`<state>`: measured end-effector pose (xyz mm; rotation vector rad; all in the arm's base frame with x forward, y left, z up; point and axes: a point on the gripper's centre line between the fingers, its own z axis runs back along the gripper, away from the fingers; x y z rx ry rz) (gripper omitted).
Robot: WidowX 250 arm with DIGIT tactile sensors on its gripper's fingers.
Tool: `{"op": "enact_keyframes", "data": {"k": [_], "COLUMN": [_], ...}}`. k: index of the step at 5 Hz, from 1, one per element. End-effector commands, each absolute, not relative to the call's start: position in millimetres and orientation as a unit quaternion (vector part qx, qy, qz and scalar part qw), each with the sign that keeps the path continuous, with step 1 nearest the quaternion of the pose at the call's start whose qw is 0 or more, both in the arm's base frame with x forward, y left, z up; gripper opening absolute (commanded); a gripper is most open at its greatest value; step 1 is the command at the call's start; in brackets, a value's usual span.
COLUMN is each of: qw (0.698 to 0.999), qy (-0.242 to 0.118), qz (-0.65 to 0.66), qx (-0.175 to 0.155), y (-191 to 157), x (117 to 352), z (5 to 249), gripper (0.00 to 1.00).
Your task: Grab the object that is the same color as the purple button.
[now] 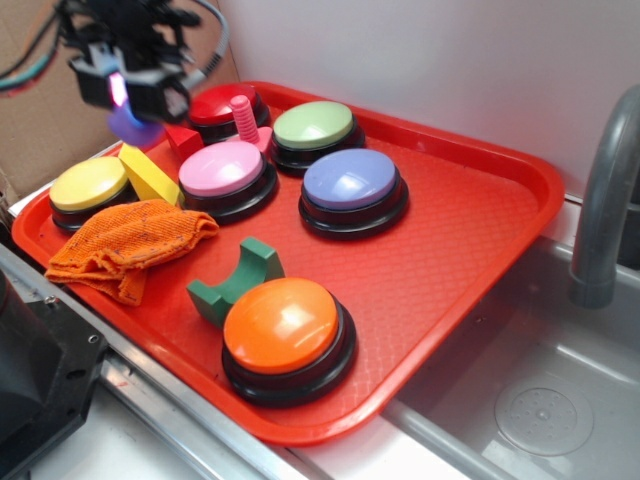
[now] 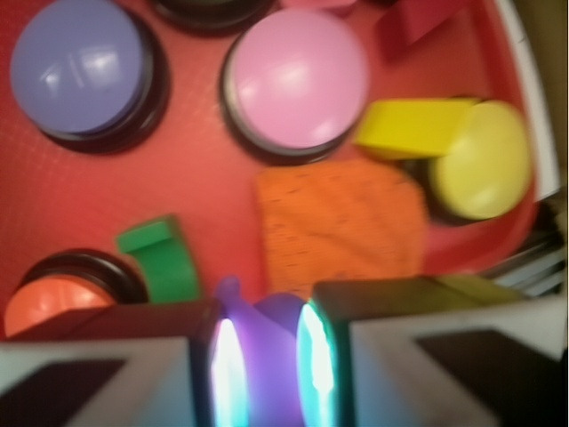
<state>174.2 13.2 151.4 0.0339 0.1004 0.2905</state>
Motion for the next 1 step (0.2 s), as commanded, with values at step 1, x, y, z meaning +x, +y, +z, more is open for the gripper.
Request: {"op": "enact_keyframes", "data": {"k": [1], "qw": [0.985], "qy": [0.016], "qz": [0.174], "qx": [0.009], "y": [49.6], "x": [168.6], "z": [174.0], "gripper": [0.00]}}
